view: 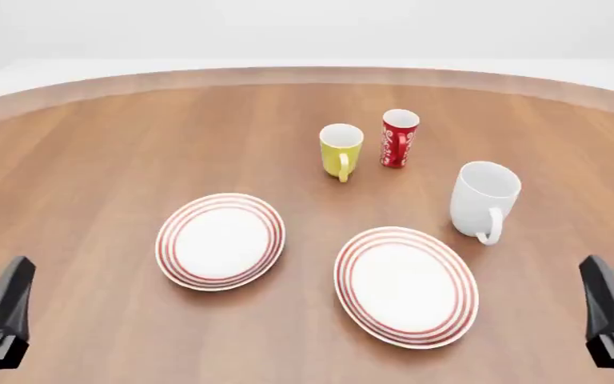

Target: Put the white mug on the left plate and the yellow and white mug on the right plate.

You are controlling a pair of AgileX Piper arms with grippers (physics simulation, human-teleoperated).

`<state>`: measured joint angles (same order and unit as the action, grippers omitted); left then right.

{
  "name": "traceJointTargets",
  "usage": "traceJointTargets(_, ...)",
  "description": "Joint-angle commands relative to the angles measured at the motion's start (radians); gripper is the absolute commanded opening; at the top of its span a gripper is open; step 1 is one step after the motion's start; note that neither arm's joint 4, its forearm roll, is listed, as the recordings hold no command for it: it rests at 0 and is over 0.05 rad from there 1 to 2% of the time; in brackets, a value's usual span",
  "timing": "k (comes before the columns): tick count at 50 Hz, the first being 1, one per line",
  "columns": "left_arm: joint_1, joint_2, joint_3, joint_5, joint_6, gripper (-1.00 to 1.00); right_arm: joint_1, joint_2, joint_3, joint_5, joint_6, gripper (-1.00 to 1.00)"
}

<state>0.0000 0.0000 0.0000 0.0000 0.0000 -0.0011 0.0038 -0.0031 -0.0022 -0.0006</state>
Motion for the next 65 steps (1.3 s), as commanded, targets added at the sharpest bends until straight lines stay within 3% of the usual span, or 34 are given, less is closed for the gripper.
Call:
traceJointTargets(1,0.0,0.0,0.0,0.0,0.0,1.0,-0.005,0.01,-0.008,-0.007,-0.001,1.0)
traceJointTargets(15,0.0,0.0,0.0,0.0,0.0,1.0,-0.001,0.013,-0.021,0.003,-0.001,1.0)
traceJointTargets(25,0.0,0.0,0.0,0.0,0.0,1.0,0.014,0.114,-0.035,-0.071,-0.009,1.0)
traceJointTargets(52,0.0,0.0,0.0,0.0,0.0,1.0,0.06,0.561,-0.053,-0.423,-0.003,1.0)
traceJointTargets(65,0.0,0.0,0.0,0.0,0.0,1.0,0.047,0.833,-0.053,-0.638,0.004,1.0)
